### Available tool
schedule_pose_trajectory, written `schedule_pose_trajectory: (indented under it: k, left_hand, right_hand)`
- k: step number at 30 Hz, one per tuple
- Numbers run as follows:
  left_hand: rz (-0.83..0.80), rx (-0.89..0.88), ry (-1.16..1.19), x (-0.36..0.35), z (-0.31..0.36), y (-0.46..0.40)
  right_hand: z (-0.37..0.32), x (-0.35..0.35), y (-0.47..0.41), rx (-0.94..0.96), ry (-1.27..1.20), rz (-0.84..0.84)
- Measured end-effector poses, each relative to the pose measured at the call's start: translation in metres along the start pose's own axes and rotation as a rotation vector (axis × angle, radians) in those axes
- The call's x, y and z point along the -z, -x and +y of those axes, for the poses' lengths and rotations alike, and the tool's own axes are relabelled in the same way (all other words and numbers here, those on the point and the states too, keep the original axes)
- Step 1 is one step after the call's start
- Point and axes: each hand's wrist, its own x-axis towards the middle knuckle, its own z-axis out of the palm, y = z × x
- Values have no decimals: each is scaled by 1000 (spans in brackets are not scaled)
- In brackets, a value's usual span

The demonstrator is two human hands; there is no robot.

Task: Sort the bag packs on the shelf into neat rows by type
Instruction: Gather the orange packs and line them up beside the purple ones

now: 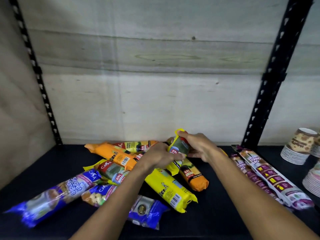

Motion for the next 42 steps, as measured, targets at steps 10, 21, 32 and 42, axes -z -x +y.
schedule_pose_trajectory:
  k: [10, 21, 32, 42]
  left_hand:
    - [169, 124, 246, 96, -64, 33]
    - [387, 358, 352, 176, -157, 66]
    - [608, 613, 271, 207, -218, 56]
    - [590, 717, -142, 210, -217, 53]
  right_hand:
    - [-34, -119, -3, 131, 47, -178]
    - [9, -179, -24, 412, 940, -36]
    - [23, -177, -27, 429, 1125, -92]
    - [24, -169, -21, 431, 1104, -129]
